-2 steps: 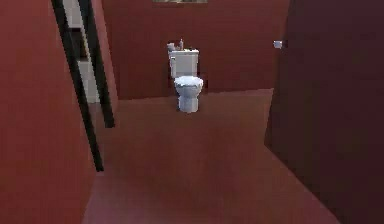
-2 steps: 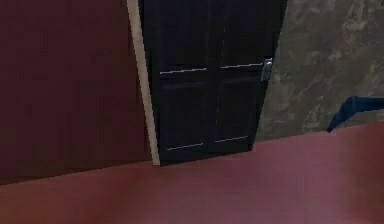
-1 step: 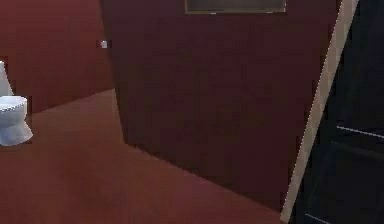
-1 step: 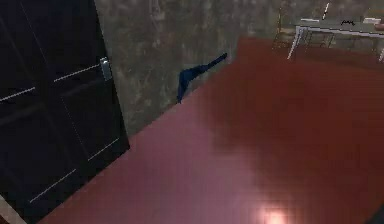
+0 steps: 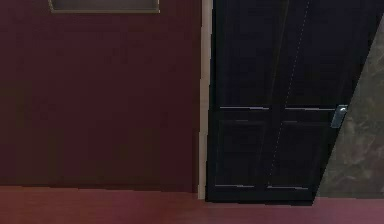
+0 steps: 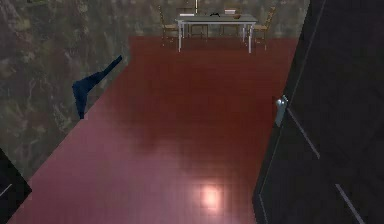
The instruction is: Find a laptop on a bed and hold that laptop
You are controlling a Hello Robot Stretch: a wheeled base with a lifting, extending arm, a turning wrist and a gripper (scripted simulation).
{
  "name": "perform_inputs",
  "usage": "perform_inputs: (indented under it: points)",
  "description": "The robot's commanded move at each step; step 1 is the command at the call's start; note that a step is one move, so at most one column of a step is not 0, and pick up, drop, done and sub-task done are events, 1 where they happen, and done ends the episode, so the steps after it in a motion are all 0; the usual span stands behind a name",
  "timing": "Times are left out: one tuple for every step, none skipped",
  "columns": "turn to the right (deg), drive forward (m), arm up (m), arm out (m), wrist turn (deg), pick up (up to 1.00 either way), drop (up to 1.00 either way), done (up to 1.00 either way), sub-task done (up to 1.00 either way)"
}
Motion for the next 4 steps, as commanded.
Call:
perform_inputs:
  points:
    - [0.0,0.05,0.0,0.0,0.0,0.0,0.0,0.0,0.0]
    - [-45.0,0.0,0.0,0.0,0.0,0.0,0.0,0.0,0.0]
    - [-18.0,0.0,0.0,0.0,0.0,0.0,0.0,0.0,0.0]
    - [0.0,1.0,0.0,0.0,0.0,0.0,0.0,0.0,0.0]
